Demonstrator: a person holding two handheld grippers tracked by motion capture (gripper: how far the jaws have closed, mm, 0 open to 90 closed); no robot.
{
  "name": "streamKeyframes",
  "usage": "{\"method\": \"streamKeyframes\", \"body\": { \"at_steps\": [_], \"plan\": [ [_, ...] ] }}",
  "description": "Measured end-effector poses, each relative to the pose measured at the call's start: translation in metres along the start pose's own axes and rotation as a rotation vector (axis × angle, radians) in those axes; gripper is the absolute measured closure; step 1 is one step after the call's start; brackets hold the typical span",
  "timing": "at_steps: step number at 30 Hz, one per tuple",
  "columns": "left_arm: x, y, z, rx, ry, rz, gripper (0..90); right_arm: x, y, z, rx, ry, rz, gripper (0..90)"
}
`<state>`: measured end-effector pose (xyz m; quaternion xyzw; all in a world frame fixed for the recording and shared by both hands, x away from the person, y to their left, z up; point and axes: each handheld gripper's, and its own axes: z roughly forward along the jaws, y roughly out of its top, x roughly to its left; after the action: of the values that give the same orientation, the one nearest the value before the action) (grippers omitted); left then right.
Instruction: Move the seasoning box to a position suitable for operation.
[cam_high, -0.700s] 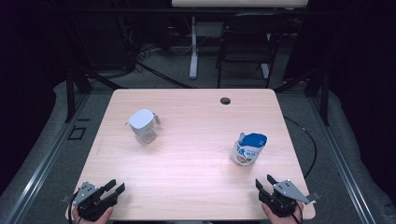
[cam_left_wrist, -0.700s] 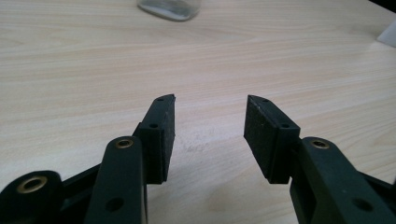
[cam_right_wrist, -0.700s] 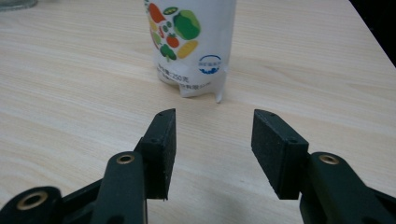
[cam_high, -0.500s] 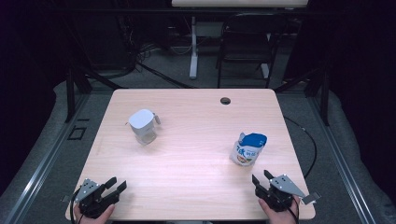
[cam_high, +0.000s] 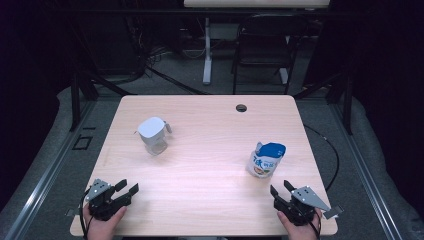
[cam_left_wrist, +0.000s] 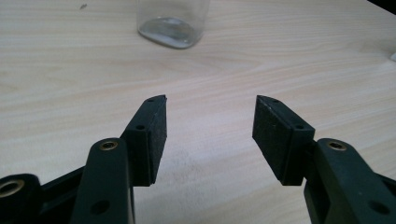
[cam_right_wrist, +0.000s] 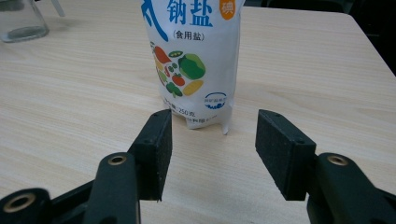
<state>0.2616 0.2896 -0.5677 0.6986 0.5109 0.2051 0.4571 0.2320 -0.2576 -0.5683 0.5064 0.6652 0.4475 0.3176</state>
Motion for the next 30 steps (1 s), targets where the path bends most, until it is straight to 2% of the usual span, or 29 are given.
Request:
{"method": "streamKeyframes", "body": {
  "at_steps": [5,9,14,15,16,17,20,21,22,25,26,27,28,30],
  "plan": [
    [0.003,0.01,0.004,-0.016,0.006,-0.004,44.4,0.0,0.0,0.001,0.01,0.0,-0.005,45.4],
    [0.006,0.02,0.009,-0.007,-0.006,0.0,48.6,-0.001,-0.003,0.001,0.013,-0.004,-0.013,45.4],
    [0.006,0.033,0.019,0.0,0.0,0.013,48.1,-0.001,-0.006,0.004,0.022,-0.004,-0.011,45.2],
    [0.007,0.035,0.021,0.001,-0.013,0.009,48.1,-0.001,-0.006,0.004,0.022,-0.004,-0.011,45.2],
    [0.008,0.037,0.023,0.01,-0.048,-0.003,52.1,-0.001,-0.007,0.004,0.026,-0.001,-0.012,45.1],
    [0.007,0.039,0.026,0.015,-0.059,-0.011,55.6,0.0,-0.007,0.005,0.024,0.003,-0.011,45.0],
    [0.002,0.045,0.037,0.036,-0.017,0.046,54.9,0.003,-0.01,0.005,0.038,0.019,-0.024,44.9],
    [0.002,0.045,0.037,0.036,-0.017,0.046,53.7,0.003,-0.01,0.005,0.038,0.019,-0.024,44.9],
    [0.001,0.049,0.041,0.046,0.003,0.066,52.9,0.003,-0.01,0.004,0.038,0.025,-0.031,44.9],
    [0.002,0.052,0.046,0.027,0.004,0.06,50.1,0.004,-0.011,0.003,0.033,0.031,-0.029,44.7],
    [0.002,0.055,0.047,0.025,0.02,0.069,46.3,0.004,-0.011,0.003,0.034,0.033,-0.031,44.7],
    [0.002,0.057,0.049,0.027,0.035,0.072,47.5,0.004,-0.011,0.002,0.035,0.032,-0.031,44.7],
    [0.003,0.063,0.052,0.033,0.022,0.073,47.6,0.004,-0.012,0.001,0.033,0.032,-0.031,44.6],
    [0.003,0.069,0.056,0.038,0.029,0.104,47.5,0.004,-0.012,0.0,0.029,0.03,-0.026,44.5]
  ]
}}
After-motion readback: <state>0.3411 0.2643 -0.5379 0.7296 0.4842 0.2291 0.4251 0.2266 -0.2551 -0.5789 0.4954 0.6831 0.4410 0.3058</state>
